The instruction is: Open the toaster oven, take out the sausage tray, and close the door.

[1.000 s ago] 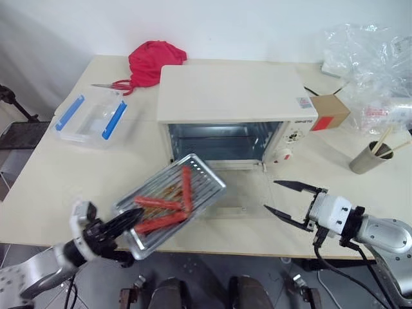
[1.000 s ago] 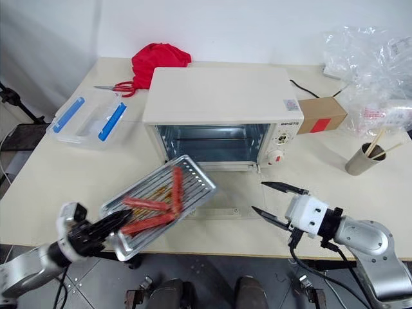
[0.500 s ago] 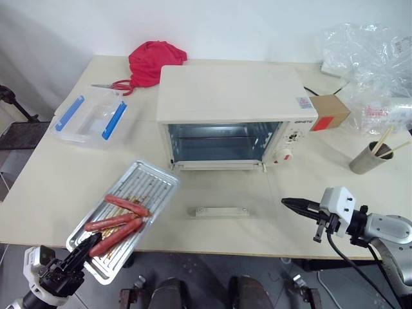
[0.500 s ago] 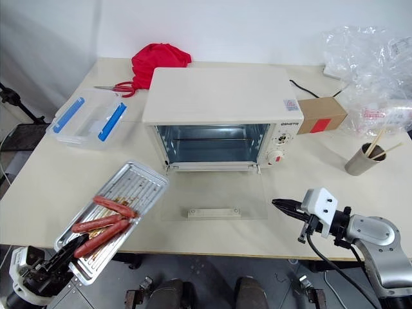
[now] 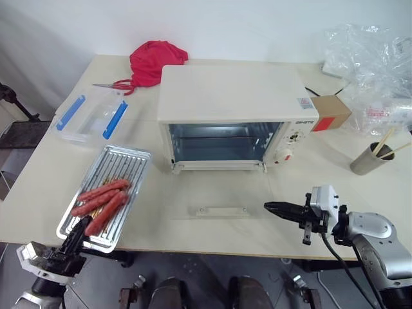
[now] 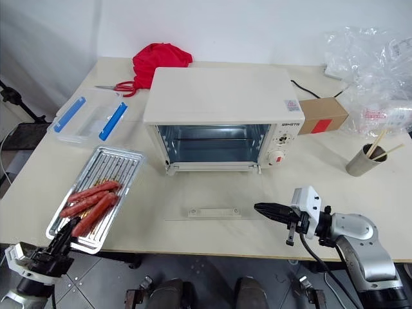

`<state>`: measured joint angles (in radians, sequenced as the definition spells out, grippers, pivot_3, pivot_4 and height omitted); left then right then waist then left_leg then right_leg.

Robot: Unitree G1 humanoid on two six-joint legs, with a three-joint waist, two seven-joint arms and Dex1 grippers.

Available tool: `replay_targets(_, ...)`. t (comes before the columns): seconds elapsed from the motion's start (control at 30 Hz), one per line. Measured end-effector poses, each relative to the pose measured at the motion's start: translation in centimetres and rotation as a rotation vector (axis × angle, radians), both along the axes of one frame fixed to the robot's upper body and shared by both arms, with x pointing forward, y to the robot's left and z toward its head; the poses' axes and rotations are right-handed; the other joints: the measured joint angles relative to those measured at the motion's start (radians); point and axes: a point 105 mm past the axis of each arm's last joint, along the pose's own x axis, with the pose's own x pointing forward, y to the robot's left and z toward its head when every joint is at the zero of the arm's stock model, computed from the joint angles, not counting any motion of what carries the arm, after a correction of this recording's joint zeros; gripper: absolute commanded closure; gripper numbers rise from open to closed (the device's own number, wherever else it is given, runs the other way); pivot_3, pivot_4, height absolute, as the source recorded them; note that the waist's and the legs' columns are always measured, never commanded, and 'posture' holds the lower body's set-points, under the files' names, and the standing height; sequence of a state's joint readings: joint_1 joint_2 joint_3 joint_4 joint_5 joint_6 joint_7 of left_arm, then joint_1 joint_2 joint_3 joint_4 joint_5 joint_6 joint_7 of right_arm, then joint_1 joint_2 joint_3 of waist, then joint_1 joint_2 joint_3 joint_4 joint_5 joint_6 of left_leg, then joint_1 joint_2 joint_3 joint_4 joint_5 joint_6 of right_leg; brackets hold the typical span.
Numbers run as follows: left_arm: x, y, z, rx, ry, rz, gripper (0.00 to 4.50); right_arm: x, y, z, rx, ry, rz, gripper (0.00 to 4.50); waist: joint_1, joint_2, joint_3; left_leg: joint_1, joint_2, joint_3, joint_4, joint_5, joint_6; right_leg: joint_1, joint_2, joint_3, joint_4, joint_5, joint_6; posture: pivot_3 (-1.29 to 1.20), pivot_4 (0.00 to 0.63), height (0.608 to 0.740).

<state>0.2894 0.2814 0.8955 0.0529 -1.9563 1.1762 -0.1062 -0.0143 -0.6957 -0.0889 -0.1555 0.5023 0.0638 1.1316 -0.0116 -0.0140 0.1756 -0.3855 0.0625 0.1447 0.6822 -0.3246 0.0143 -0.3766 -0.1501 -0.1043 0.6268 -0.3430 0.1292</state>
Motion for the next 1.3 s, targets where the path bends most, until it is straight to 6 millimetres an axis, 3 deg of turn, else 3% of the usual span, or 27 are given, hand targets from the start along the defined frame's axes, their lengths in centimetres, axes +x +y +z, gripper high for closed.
replay_targets(0.2,0.6,0.1,0.0,0.02,0.027,0.009,4.5,0.4,-0.2,0.7,0.032,-0.014,-0.024,4.44,0.002,0.0,0.0,0.0,0.0,0.0,0.0,0.0,0.0,0.0,0.0,0.0,0.0,0.0,0.0,0.0,0.15,0.74)
replay_targets(0.43,1.0,0.5,0.5,0.026,0.017,0.038,4.5,0.4,-3.9,3.1,-0.023,0.029,-0.084,4.44,0.009,-0.001,-0.001,0.0,0.0,0.0,0.0,0.0,0.0,0.0,0.001,0.0,-0.001,0.0,0.0,0.0,0.15,0.74)
replay_targets(0.6,1.4,0.3,0.8,0.028,0.006,0.051,4.5,1.5,-4.5,1.1,-0.075,0.084,-0.106,4.44,0.005,-0.001,-0.001,0.0,0.001,0.001,0.0,0.0,0.0,0.0,0.001,0.0,0.0,0.0,0.0,0.0,0.15,0.74)
replay_targets(0.8,1.8,0.0,1.0,0.025,0.0,0.065,4.5,2.9,-3.0,-2.1,-0.131,0.123,-0.057,4.44,0.006,-0.001,-0.001,0.0,0.0,0.001,0.0,0.0,0.0,0.0,0.001,0.0,0.0,0.0,0.0,0.0,0.15,0.74)
replay_targets(1.07,2.0,-0.1,0.9,0.029,0.017,0.079,4.5,3.2,-1.9,-2.4,-0.087,0.144,0.004,4.44,0.008,-0.001,0.0,0.0,0.0,0.001,0.001,0.0,0.0,0.0,0.001,0.0,0.0,0.0,0.001,0.0,0.15,0.74)
replay_targets(1.2,1.7,-0.4,0.7,0.047,0.04,0.066,4.5,2.9,-0.4,0.4,0.102,0.129,0.043,4.44,0.007,0.0,0.0,0.0,0.001,0.001,0.0,0.0,-0.001,-0.001,0.001,0.0,0.0,0.0,0.001,0.0,0.15,0.74)
replay_targets(1.3,1.4,-0.7,0.4,0.056,0.056,0.053,4.5,2.5,-0.3,2.5,0.165,0.088,0.061,4.44,0.008,0.0,0.0,0.0,0.001,0.001,0.0,-0.001,-0.001,0.0,0.001,0.0,-0.001,0.0,0.001,0.0,0.15,0.74)
